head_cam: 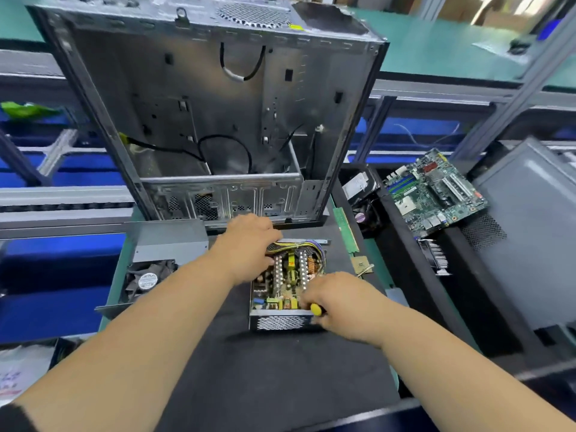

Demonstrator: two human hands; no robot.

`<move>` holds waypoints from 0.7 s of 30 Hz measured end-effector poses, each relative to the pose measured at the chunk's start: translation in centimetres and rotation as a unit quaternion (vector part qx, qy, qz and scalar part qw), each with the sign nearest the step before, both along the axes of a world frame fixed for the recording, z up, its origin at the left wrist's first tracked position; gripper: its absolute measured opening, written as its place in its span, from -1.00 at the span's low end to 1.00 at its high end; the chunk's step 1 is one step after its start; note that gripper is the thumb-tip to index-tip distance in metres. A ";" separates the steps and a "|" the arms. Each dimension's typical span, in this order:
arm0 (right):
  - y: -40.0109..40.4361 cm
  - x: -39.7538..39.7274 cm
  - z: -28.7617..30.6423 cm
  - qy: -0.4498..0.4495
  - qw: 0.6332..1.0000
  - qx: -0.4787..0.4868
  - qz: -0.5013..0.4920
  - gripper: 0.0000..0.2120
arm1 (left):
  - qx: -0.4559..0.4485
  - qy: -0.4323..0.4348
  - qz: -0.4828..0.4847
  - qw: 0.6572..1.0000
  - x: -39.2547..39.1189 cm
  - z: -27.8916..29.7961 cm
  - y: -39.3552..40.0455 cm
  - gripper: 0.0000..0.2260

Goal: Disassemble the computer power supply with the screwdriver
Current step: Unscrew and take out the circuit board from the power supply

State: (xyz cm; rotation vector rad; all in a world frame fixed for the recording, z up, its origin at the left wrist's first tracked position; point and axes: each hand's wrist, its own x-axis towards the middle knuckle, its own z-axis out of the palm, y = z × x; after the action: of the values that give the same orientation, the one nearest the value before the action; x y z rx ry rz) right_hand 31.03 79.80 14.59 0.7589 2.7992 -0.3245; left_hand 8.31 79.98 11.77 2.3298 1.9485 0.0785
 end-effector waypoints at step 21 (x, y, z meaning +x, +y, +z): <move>4.6 4.3 2.4 0.083 0.970 0.117 -0.197 -0.65 | -0.018 -0.121 0.019 0.992 1.8 0.0 -3.0 -0.58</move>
State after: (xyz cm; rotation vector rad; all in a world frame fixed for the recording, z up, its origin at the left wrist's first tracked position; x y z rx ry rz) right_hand 35.37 84.45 16.99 1.4105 2.8568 -0.1231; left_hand 10.11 77.01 11.79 2.1457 1.8597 0.3127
